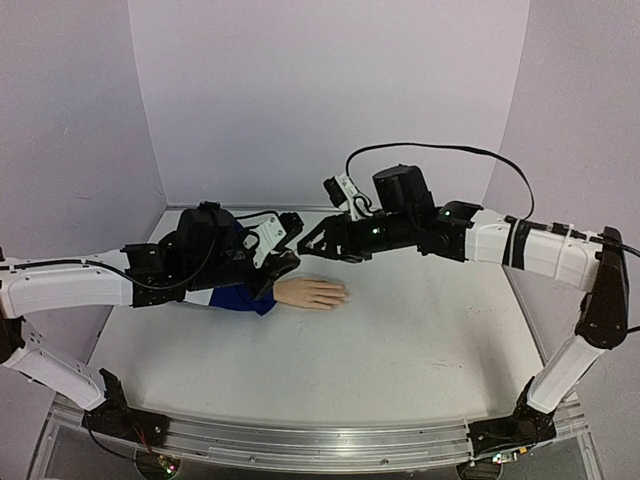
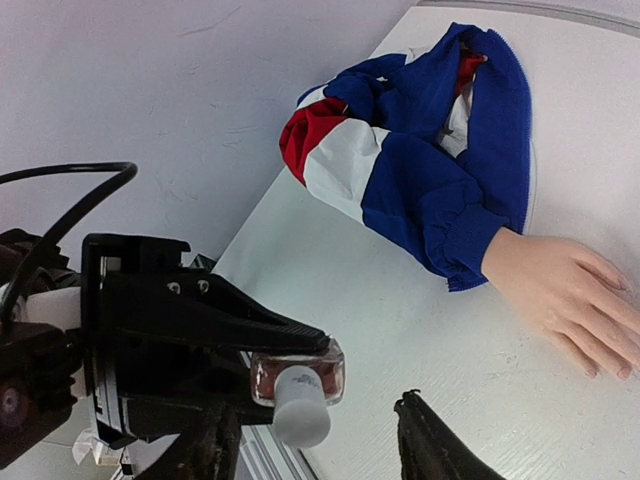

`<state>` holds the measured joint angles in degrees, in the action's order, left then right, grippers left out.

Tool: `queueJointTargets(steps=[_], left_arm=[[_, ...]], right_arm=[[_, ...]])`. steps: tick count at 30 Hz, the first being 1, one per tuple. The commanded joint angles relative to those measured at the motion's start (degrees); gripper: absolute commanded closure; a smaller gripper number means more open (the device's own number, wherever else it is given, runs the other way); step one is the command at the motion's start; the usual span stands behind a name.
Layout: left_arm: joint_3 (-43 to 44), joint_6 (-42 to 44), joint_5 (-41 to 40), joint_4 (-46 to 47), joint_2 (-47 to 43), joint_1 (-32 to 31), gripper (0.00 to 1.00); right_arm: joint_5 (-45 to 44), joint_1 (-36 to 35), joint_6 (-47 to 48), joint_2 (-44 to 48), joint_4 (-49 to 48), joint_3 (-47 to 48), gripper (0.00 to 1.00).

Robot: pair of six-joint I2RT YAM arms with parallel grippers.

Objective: Paint the nails

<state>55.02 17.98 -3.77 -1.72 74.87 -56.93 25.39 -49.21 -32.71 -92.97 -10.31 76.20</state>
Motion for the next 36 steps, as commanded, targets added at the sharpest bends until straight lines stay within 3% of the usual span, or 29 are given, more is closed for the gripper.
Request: queueJointTargets(steps=[1,6,9,16,21,23,25,27,28,30,33,36], left_arm=[[2.6,-0.6,-1.5,4.4,-0.2,-0.4,1.0],[2.4,-0.2,-1.3,4.4,-0.3,-0.4,1.0],[2.3,-0.2,-1.0,4.4,-0.1,-0.5,1.0],[2.3,0.2,-0.5,4.4,0.2,-0.5,1.0],[1.6,0.5,3.3,4.3,-0.9,-0.5,1.0],[0.6,0.8,10.2,4.3,-2.5,-0.2,1.0],[-0.8,1.6,22.4,3.7,-5.2,0.9,1.0],[-1.8,-1.8,43.2,3.5,-7.8,5.0,1.0],[-1.3,-5.0,56.0,3.5,-7.9,7.8,1.0],[2.0,-12.0,73.7,3.3,-5.7,10.9,1.0],[3.5,-14.7,73.8,2.7,-4.2,12.0,1.0],[2.0,-12.3,65.0,2.4,-4.8,12.0,1.0]], right_arm=[[1.4,-0.3,-2.7,-1.3,-3.8,3.6,0.48],[2.9,-0.2,-3.0,-3.0,-4.2,4.4,0.59],[4.9,-0.2,-3.6,-3.8,-5.1,4.4,0.7],[7.8,-0.1,-3.4,-4.4,-5.5,4.2,0.79],[10.4,1.0,-0.2,-3.7,-5.5,3.0,1.0],[14.1,2.2,4.5,-2.9,-5.5,1.8,1.0],[25.5,2.7,13.9,-2.4,-5.5,0.9,1.0],[40.1,2.1,25.5,-1.6,-3.1,-0.6,1.0],[41.6,1.1,30.4,-0.9,-0.6,-1.2,1.0],[39.7,-0.5,37.8,-1.0,7.5,1.1,1.0],[35.6,-2.1,41.5,-1.2,13.4,3.4,1.0],[30.0,-2.1,41.4,-0.4,13.4,3.0,1.0]])
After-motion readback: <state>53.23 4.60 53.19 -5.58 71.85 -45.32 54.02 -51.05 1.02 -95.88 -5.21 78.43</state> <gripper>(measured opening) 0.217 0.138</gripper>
